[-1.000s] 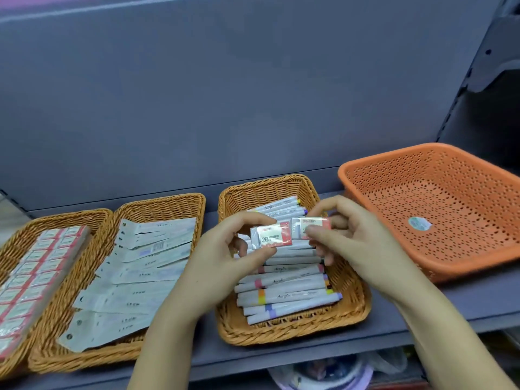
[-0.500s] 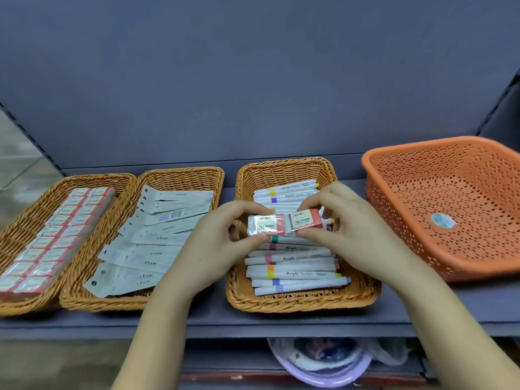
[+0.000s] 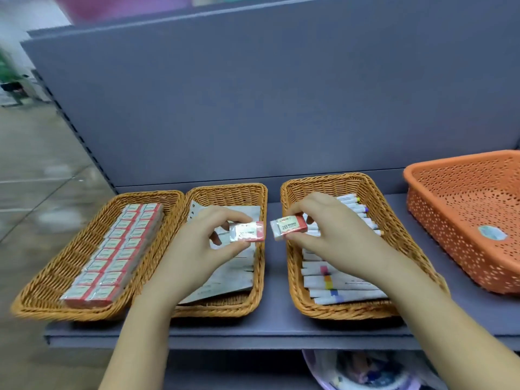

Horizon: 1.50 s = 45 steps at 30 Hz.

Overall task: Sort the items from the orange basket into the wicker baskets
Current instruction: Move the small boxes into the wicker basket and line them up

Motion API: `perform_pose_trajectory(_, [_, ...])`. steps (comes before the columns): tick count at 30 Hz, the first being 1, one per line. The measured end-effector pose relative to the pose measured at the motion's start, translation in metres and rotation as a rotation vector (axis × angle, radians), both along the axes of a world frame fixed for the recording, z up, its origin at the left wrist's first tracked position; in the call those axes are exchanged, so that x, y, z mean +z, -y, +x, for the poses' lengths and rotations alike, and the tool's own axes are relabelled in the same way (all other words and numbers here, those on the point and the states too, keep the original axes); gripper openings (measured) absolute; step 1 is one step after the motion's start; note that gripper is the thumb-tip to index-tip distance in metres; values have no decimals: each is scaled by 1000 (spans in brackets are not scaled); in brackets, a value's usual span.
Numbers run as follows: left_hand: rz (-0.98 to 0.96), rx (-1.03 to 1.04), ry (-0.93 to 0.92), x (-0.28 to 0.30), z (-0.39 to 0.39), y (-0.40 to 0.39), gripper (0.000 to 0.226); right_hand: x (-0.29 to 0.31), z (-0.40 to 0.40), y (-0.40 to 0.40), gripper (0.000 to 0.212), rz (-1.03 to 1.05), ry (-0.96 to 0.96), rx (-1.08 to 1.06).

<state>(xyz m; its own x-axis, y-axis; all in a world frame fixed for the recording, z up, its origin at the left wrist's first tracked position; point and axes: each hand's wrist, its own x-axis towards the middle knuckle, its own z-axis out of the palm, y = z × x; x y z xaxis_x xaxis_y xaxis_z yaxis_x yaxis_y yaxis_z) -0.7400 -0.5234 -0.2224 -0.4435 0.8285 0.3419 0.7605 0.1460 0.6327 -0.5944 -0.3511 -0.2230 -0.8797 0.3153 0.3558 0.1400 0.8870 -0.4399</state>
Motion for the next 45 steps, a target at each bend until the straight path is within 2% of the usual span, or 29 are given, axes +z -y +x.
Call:
perform_pose_trajectory(8, [-43, -34, -96, 7, -74, 66, 34, 7, -68, 78, 28, 76, 14, -93])
perform_pose_trajectory(14, [-54, -20, -119, 12, -115, 107, 37, 10, -107, 119, 17, 65, 60, -125])
perform_pose_trajectory(17, [-77, 14, -131, 14, -131, 122, 43, 12, -127, 130, 20, 74, 91, -106])
perform_pose_trajectory(22, [-179, 123, -150, 9, -156, 137, 34, 12, -161, 138, 19, 93, 128, -41])
perform_pose_trajectory(29, [-240, 246, -75, 6, -182, 151, 32, 3, -192, 145, 21, 52, 172, 49])
perform_pose_trajectory(38, [-307, 182, -35, -7, -215, 160, 32, -5, -220, 161, 27, 29, 241, 17])
perform_pose_trajectory(45, [-372, 47, -176, -12, -271, 150, 35, -6, -262, 171, 36, 46, 264, -165])
